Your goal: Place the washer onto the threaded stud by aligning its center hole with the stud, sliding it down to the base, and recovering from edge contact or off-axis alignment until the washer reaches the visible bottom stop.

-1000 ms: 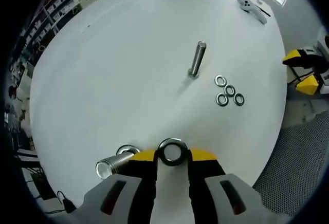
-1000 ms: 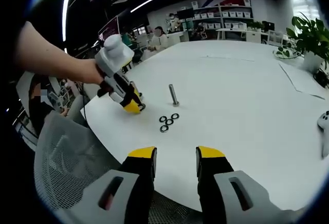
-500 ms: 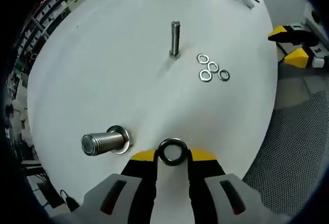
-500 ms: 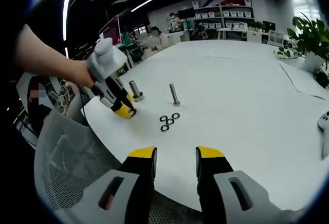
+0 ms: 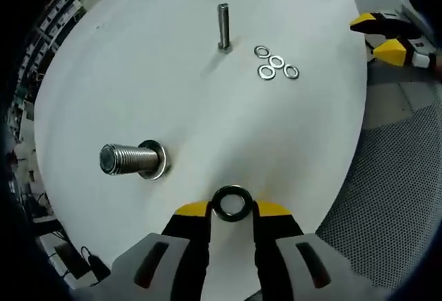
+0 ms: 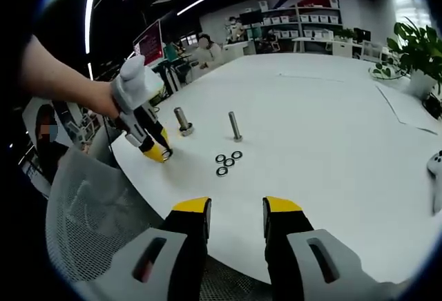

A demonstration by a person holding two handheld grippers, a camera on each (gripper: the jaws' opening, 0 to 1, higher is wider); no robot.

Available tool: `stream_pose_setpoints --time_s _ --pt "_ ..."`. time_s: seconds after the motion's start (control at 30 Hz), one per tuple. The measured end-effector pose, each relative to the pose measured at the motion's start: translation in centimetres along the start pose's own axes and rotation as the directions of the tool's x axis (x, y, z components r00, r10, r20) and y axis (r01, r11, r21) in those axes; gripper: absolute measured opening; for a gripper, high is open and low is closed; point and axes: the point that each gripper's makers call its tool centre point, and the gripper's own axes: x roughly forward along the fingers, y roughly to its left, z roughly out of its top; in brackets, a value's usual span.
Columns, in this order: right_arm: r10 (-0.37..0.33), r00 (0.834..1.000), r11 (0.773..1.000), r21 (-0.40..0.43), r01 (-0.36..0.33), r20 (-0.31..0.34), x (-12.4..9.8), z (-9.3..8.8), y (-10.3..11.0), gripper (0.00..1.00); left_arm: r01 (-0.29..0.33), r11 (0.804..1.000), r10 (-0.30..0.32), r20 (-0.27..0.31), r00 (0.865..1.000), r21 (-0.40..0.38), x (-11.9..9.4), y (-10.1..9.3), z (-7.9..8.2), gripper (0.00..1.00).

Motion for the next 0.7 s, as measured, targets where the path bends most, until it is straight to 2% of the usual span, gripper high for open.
stream_pose_setpoints --time_s 0.5,0.7 --pt "-0.005 1.000 1.000 -0.001 0.005 -0.001 0.01 -0.01 -0.14 0.33 -0.005 1.000 0.005 -0.001 1.000 0.017 0.07 -0.17 0.07 0.24" --pt "-0.007 1.000 1.000 -0.004 0.007 -0.007 0.05 -0.10 -0.16 0.32 -0.010 1.000 0.010 -0.016 1.000 0.006 0.15 0.06 0.00 0.20"
